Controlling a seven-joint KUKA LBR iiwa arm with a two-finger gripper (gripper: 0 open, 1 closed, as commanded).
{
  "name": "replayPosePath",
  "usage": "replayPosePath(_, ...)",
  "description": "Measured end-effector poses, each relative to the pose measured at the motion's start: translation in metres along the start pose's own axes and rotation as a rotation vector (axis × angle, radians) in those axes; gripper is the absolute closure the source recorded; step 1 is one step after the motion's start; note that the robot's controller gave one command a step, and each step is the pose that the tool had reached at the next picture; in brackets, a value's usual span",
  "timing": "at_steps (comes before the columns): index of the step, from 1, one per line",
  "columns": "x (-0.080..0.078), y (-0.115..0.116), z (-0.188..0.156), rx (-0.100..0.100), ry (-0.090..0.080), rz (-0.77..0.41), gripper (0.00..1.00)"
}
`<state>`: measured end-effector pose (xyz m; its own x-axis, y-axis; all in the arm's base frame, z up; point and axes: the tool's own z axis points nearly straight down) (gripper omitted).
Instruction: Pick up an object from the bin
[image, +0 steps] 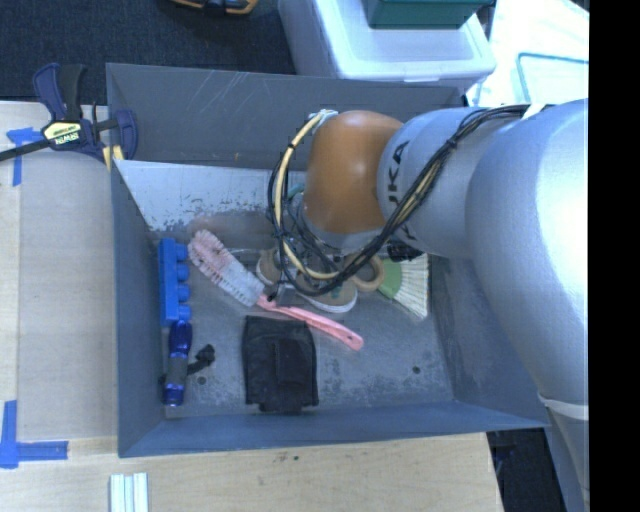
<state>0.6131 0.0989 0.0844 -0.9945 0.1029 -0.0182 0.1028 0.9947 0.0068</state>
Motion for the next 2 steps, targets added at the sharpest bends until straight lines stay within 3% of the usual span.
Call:
replayPosePath(1, 0.000, -0.002, -0.008, -0.002, -0.005, 0.013, 1.00)
replayPosePath(2, -0.005, -0.009, -0.114, 0.000, 0.000, 0.022, 1.00)
